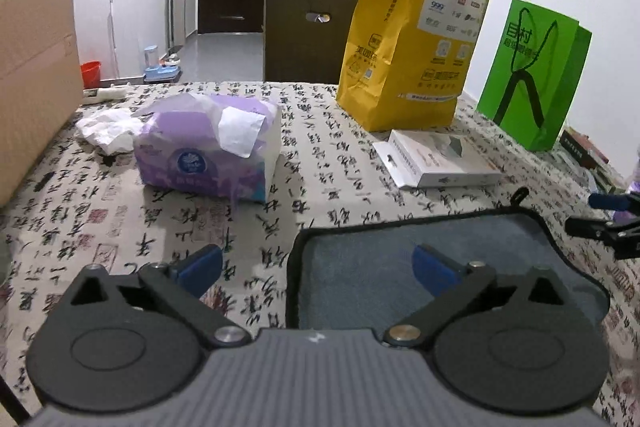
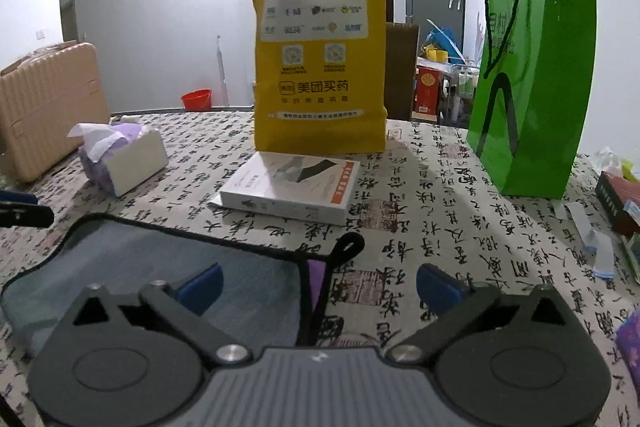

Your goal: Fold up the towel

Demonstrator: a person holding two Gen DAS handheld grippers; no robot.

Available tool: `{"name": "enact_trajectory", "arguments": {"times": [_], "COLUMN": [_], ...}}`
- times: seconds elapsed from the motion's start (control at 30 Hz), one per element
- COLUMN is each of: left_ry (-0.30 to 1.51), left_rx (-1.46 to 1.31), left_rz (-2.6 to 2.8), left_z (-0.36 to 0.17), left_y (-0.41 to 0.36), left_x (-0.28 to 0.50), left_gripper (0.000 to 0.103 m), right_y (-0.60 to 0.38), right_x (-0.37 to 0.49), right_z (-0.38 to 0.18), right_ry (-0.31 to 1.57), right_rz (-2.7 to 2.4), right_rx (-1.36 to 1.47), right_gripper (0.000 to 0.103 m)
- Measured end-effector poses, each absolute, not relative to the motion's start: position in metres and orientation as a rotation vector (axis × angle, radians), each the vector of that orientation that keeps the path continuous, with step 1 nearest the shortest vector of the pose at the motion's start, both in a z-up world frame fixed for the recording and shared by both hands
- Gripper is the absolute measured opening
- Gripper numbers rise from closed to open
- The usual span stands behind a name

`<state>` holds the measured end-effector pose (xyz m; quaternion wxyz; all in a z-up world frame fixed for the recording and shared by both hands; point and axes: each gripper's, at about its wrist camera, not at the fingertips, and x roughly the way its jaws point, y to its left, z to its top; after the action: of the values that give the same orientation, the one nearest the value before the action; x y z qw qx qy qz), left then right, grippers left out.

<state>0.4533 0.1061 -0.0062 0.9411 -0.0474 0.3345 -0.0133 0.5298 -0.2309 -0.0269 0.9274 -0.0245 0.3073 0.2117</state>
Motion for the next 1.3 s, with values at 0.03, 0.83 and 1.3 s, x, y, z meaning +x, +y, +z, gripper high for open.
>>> {"name": "enact_trajectory", "arguments": {"times": [0.03, 0.83, 1.3], "left_ry": [0.687, 0.660, 0.604], "left_rx": [-0.099, -0.088, -0.088], "left_rz": [-0.019, 0.029, 0.027], "left_z": [-0.006, 0.014, 0.019], "left_y": [0.106, 0.092, 0.084], "left_x": [0.450, 0.377, 0.329], "left_gripper": [0.103, 0.103, 0.103], "right_y": [-0.231, -0.232, -0.223], "right_x": [0.526, 0.453, 0.399], "right_z": [-0.025, -0.005, 0.008], "right_ry": [0.630, 0.633, 0.560], "right_rz": [0.436, 0.442, 0.466], "right_rx": [-0.051, -0.059, -0.031], "right_gripper": [0.103, 0.103, 0.103]}}
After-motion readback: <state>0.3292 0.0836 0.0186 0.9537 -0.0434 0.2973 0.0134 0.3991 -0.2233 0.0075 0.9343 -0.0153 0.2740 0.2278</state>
